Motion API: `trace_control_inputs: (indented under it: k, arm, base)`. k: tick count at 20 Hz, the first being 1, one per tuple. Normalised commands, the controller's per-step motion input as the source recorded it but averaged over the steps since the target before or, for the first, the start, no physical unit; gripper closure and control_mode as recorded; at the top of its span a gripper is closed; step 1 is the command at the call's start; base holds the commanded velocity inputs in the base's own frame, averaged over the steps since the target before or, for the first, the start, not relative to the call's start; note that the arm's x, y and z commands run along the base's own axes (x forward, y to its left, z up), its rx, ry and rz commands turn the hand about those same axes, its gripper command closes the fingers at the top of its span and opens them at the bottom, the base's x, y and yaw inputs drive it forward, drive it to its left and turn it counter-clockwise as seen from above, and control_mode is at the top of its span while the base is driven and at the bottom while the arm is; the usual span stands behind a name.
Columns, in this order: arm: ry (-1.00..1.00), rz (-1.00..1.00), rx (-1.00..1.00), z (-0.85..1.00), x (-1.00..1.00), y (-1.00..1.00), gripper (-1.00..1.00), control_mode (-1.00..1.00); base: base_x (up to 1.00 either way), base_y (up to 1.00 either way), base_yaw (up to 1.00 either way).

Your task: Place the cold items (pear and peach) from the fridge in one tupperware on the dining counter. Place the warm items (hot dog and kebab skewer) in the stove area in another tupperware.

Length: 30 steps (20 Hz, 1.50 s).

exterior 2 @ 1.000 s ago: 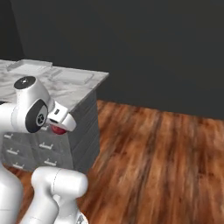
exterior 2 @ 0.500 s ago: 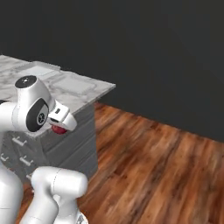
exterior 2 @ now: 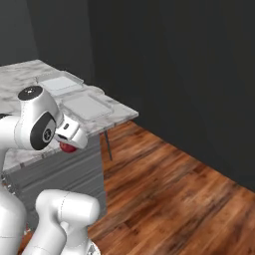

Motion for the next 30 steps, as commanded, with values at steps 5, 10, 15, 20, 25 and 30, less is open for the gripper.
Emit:
trace_control_inputs:
  k: [5,10,15,20,25,30]
  arm:
    - [0.0,0.0,0.0,0.0,0.0,0.0,1.0,1.0]
    - [0.0,0.0,0.0,0.0,0.0,0.0,1.0,1.0]
    - [0.0,0.0,0.0,0.0,0.0,0.0,1.0,1.0]
    - [0.0,0.0,0.0,0.0,0.0,0.0,1.0,1.0]
    - [0.0,0.0,0.0,0.0,0.0,0.0,1.0,1.0]
    - [0.0,0.0,0.0,0.0,0.0,0.0,1.0,1.0]
  base:
    - [0.4,-0.75,0.69]
    - [0.15,-0.83,0.72]
    - [0.09,-0.84,0.67]
    - [0.31,-0.67,0.63]
    - [0.13,-0.83,0.53]
    - [0.13,-1.0,0.06]
